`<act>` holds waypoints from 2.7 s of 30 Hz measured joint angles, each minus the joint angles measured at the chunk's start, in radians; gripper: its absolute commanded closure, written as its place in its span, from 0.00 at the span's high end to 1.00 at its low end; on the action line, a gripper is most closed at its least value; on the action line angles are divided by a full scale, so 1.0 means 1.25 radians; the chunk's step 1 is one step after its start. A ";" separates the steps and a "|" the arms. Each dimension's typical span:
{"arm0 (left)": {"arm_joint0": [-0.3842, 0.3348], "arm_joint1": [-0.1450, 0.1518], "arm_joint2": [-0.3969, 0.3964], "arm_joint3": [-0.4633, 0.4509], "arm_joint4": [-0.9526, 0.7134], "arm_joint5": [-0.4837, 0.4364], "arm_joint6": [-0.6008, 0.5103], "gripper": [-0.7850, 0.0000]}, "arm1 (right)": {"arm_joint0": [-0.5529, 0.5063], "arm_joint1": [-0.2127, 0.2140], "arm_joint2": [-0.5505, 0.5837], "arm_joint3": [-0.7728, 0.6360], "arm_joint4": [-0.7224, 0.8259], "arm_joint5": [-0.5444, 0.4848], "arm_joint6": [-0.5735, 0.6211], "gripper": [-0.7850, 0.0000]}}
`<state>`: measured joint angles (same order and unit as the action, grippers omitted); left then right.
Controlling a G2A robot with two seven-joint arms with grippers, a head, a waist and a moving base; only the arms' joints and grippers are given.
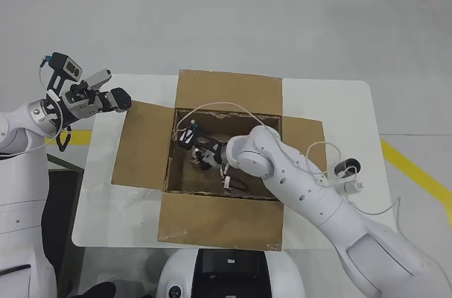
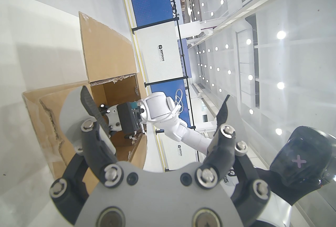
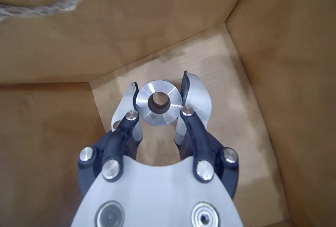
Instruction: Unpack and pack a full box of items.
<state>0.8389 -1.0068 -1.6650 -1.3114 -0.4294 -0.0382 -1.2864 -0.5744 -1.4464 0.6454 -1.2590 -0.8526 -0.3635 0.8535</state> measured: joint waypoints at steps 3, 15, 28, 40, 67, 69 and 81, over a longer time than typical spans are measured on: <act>0.000 0.000 0.000 0.000 0.000 0.000 0.000 1.00 | -0.018 0.012 0.029 -0.047 -0.012 0.008 0.019 0.00; 0.000 0.000 0.000 0.000 0.000 0.000 0.000 1.00 | -0.078 0.049 0.138 -0.230 -0.037 0.046 0.116 0.00; 0.000 0.000 0.000 0.000 0.000 0.000 0.000 1.00 | -0.151 0.084 0.285 -0.461 -0.056 0.139 0.247 0.00; 0.000 0.000 0.000 0.000 0.000 0.000 0.000 1.00 | -0.263 0.122 0.452 -0.694 -0.102 0.166 0.377 0.00; 0.000 0.000 0.000 0.000 0.000 0.000 0.000 1.00 | -0.609 0.187 0.900 -0.873 -0.040 0.082 0.421 0.00; 0.000 0.000 0.000 0.000 0.000 0.000 0.000 1.00 | -0.626 0.191 0.927 -0.873 -0.029 0.070 0.427 0.00; 0.000 0.000 0.000 0.000 0.000 0.000 0.000 1.00 | -0.766 0.205 1.045 -0.873 0.023 0.054 0.382 0.00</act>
<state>0.8389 -1.0068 -1.6650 -1.3114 -0.4294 -0.0382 -1.2864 -1.5325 -1.1900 1.9514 -2.3500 -0.8241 -0.2958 1.3306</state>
